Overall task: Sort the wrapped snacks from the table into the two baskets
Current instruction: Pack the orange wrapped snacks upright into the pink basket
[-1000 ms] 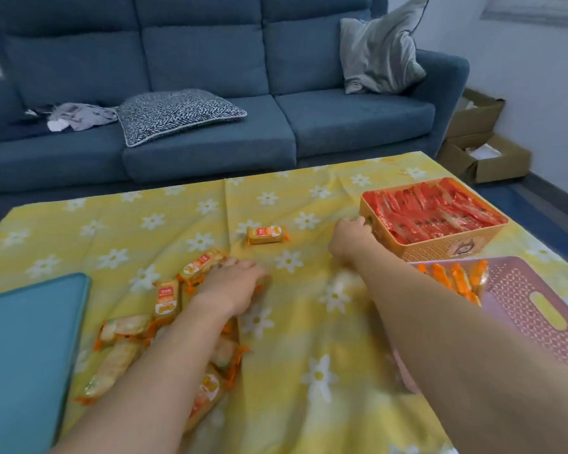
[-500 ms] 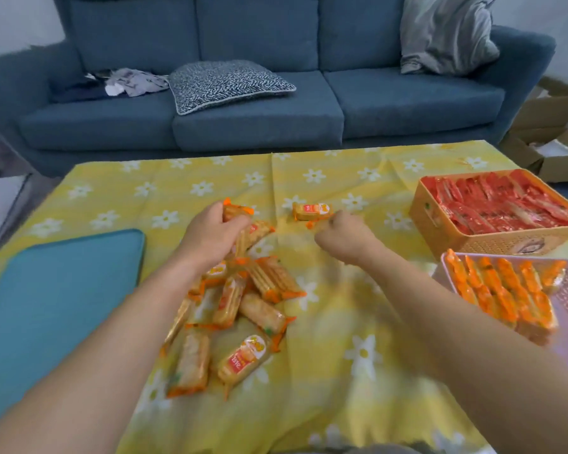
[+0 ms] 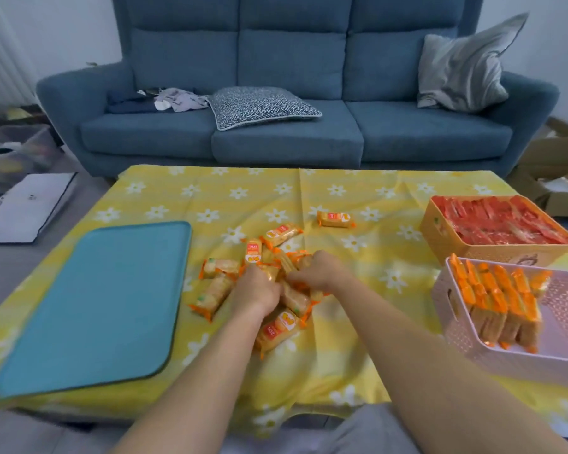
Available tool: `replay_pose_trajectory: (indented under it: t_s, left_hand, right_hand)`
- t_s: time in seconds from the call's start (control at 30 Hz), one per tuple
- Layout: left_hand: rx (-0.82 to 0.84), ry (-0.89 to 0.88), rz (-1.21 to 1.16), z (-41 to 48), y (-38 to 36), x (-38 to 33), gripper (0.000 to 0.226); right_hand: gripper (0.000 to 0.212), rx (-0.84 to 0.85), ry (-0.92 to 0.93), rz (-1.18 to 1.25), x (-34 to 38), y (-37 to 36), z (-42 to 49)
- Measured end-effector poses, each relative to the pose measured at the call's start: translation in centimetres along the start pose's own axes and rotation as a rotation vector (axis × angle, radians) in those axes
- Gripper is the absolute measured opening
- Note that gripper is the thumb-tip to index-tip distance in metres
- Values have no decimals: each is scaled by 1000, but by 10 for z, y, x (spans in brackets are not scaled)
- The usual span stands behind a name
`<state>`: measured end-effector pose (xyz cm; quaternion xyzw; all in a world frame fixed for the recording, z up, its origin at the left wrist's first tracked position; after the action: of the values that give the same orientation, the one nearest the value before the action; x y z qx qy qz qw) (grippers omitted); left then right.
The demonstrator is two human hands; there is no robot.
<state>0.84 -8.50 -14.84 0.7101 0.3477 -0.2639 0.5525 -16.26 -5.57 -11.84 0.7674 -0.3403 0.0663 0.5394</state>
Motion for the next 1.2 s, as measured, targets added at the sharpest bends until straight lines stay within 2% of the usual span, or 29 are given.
replay_pose_trajectory:
  t_s: [0.1,0.17,0.27,0.4,0.53,0.6,0.67,0.7,0.77,0.9,0.97,1.03,1.1,1.2]
  left_hand:
    - [-59,158,-345,4,0,9,52]
    - [-64,233,-490,10,-7,15,53]
    - [-34,248,-605,12,-21,10,53]
    - [25,312,-852,9,-35,1,56]
    - [33,313,-976,9,-34,-10,59]
    - [30,265,-1020,1,-30,-30,49]
    - [63,205,-1043,-12,-30,-62,37]
    - [79,172,-1051,-19,-31,-80,37]
    - [137,88,-1061,-40,-45,-125,47]
    - [286,-58,-1024,-95,-97,-210,58]
    - [375,-135,-983,-134,-136,-254,59]
    - [414,-186,-937,-161,-169,-277,65]
    - [468,-198,-872,-183,-206,-289,74]
    - [561,-199,-777,-199,-253,-288,70]
  right_hand:
    - [37,73,-40,139,-11,-8,0]
    - [32,83,-72,230,-21,-12,7]
    - [31,86,-94,350,-24,-18,17]
    - [59,156,-118,617,-24,-33,20]
    - [52,226,-86,844,-13,-30,11]
    - [44,219,-42,895,-9,-16,3]
    - [35,139,15,944,-14,16,-9]
    - [36,80,43,960,-20,35,-17]
    - [45,-65,84,970,-47,80,-40]
    - [33,-346,142,996,-121,164,-99]
    - [26,-422,125,1080,-172,194,-131]
    - [30,-452,83,1151,-214,205,-150]
    - [25,-522,65,1192,-257,212,-163]
    - [15,-573,64,1132,-301,214,-164]
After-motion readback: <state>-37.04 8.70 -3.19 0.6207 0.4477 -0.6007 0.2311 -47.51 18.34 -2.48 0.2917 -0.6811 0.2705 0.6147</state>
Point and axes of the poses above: each hand's wrist, its own z-axis towards the middle knuckle, its own y-axis out of the back of the hand, x = y × z, the point moved 10 cm from there along z, towards the middle knuckle, and after that the axes turned 8 degrees about -z, right-handed, at the moved point
